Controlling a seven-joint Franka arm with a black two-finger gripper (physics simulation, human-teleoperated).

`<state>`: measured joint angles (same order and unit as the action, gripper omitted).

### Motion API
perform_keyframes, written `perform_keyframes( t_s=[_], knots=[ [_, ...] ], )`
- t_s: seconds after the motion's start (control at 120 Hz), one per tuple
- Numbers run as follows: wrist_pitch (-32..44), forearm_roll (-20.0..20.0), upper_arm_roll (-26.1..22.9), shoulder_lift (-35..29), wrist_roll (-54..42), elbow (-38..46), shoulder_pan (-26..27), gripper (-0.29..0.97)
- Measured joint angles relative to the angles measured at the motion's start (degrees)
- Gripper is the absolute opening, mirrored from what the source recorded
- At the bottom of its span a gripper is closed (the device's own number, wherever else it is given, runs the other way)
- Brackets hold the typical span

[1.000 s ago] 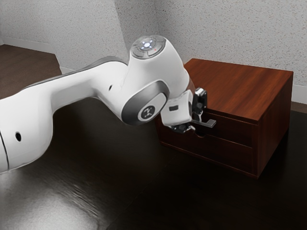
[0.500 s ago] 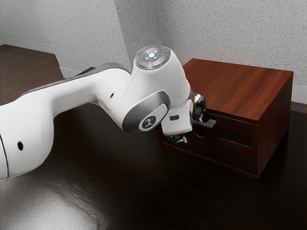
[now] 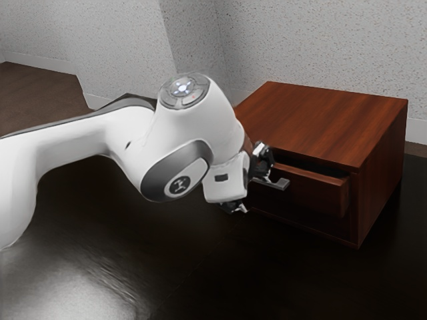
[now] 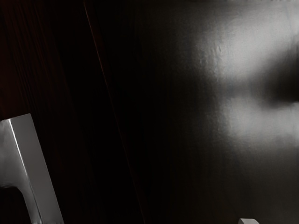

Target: Pull the drawer handle with one arm to open the drawer

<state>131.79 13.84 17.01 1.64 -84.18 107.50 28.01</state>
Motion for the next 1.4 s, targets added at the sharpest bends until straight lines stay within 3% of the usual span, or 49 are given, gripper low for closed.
perform_keyframes(
  t_s=[0.308, 0.55, 0.683, 1.0, 1.192, 1.25, 1.333, 1.4],
  knots=[
    [1.2, 0.6, 0.4, -8.5, 0.3, 8.7, 0.3, 0.38],
    [2.3, 0.3, 0.1, -12.3, 0.5, 13.3, 0.0, 0.39],
    [2.8, -0.5, -0.2, -11.7, 0.5, 13.6, 1.8, 0.55],
    [3.5, 0.5, -0.5, -19.2, 1.1, 20.4, 2.6, 0.43],
    [3.5, 3.1, -0.9, -25.2, 1.9, 25.1, 2.0, 0.46],
    [3.2, 3.3, -5.3, -28.0, 2.1, 25.1, -2.1, 0.50],
    [0.9, 3.1, -17.4, -34.4, 2.3, 21.5, -9.8, 0.56],
    [-5.0, 1.5, -20.9, -31.2, 3.3, 8.0, -11.6, 0.60]
  ],
)
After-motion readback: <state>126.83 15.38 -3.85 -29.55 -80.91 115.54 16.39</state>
